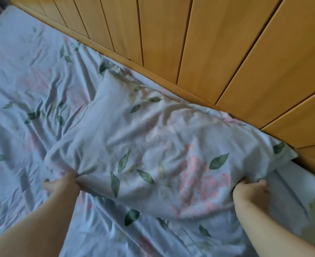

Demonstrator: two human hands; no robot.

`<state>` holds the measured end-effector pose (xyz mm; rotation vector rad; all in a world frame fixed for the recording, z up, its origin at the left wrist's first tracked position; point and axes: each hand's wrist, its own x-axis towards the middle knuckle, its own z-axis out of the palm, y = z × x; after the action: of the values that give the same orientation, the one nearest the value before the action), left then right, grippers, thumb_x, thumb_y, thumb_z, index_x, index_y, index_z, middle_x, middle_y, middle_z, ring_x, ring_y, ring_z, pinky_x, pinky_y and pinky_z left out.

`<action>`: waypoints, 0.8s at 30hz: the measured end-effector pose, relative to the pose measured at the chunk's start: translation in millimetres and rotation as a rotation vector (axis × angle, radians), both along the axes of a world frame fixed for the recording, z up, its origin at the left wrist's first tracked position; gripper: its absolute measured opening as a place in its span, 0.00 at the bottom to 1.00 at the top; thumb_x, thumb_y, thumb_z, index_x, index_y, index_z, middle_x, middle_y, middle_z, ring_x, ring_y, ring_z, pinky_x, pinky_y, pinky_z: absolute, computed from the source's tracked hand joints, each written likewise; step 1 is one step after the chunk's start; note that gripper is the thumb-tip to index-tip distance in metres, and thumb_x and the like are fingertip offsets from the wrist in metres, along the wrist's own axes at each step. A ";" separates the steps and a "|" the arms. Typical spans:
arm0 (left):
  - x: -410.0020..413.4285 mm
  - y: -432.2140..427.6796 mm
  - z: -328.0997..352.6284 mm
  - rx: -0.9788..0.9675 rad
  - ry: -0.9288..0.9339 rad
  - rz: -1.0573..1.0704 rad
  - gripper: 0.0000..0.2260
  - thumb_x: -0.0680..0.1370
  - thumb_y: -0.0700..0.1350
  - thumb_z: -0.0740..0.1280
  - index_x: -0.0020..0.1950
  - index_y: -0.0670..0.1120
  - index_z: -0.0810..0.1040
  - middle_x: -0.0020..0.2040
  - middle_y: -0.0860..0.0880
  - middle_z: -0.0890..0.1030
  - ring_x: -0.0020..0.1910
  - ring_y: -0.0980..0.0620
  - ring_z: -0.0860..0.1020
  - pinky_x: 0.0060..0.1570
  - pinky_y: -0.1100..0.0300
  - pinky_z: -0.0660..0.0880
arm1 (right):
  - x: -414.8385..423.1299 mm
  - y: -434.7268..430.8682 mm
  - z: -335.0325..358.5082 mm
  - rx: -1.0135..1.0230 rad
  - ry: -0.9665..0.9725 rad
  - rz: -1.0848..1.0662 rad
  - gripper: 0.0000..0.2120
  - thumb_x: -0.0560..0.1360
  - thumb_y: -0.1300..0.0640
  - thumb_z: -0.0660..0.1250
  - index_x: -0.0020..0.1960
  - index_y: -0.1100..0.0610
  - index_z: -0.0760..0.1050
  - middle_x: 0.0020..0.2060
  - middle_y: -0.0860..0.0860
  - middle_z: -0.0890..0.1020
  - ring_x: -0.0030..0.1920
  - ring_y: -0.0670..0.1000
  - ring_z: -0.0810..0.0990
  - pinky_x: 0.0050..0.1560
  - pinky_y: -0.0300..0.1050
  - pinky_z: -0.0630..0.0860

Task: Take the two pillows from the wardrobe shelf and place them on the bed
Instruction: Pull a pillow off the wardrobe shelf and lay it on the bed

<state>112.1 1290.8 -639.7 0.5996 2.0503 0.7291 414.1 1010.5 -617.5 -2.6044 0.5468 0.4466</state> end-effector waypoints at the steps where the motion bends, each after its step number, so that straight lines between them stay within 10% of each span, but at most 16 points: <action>1: -0.6 -3.5 1.2 0.001 0.147 -0.015 0.20 0.80 0.55 0.56 0.68 0.47 0.69 0.67 0.41 0.71 0.64 0.45 0.72 0.60 0.58 0.67 | -3.7 -0.2 2.9 -0.043 -0.011 0.055 0.22 0.74 0.60 0.61 0.68 0.62 0.64 0.64 0.68 0.69 0.62 0.70 0.69 0.63 0.64 0.64; 4: 12.7 -22.3 22.6 0.019 0.622 -0.243 0.26 0.77 0.59 0.58 0.74 0.55 0.60 0.74 0.42 0.63 0.70 0.41 0.65 0.69 0.46 0.62 | -16.0 7.1 9.8 -0.070 -0.109 0.357 0.29 0.72 0.64 0.62 0.71 0.54 0.61 0.70 0.61 0.64 0.65 0.66 0.66 0.64 0.62 0.61; 9: 83.3 -69.0 37.2 0.198 0.636 -1.345 0.29 0.75 0.60 0.57 0.75 0.56 0.55 0.78 0.47 0.54 0.76 0.42 0.55 0.72 0.46 0.59 | -54.9 37.1 22.8 -0.114 -0.176 0.972 0.25 0.68 0.56 0.63 0.64 0.49 0.74 0.68 0.55 0.73 0.64 0.63 0.72 0.58 0.62 0.70; 11: 98.3 -76.7 33.3 -0.040 0.655 -1.673 0.28 0.76 0.62 0.55 0.75 0.61 0.51 0.79 0.52 0.48 0.78 0.44 0.47 0.73 0.43 0.54 | -64.5 39.4 23.7 -0.235 0.019 1.175 0.27 0.72 0.51 0.58 0.72 0.46 0.62 0.75 0.51 0.61 0.73 0.60 0.61 0.68 0.60 0.62; 15: 113.7 -81.7 43.4 -0.187 0.713 -1.677 0.28 0.77 0.53 0.58 0.75 0.60 0.50 0.78 0.51 0.46 0.77 0.43 0.45 0.73 0.43 0.54 | -58.2 33.1 26.5 -0.285 0.284 1.239 0.33 0.75 0.47 0.58 0.75 0.44 0.46 0.77 0.48 0.46 0.77 0.56 0.45 0.74 0.55 0.50; 24: 120.3 -149.0 91.4 -0.113 0.555 -1.632 0.19 0.78 0.49 0.60 0.69 0.50 0.66 0.70 0.46 0.67 0.68 0.43 0.67 0.63 0.49 0.71 | -63.7 10.3 76.3 -0.041 0.405 1.065 0.22 0.73 0.52 0.59 0.67 0.51 0.68 0.66 0.55 0.71 0.66 0.59 0.70 0.64 0.50 0.71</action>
<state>232.3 1141.9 -548.3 2.1126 1.2741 -0.5770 350.4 1020.8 -541.2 -2.6401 -0.8018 1.2907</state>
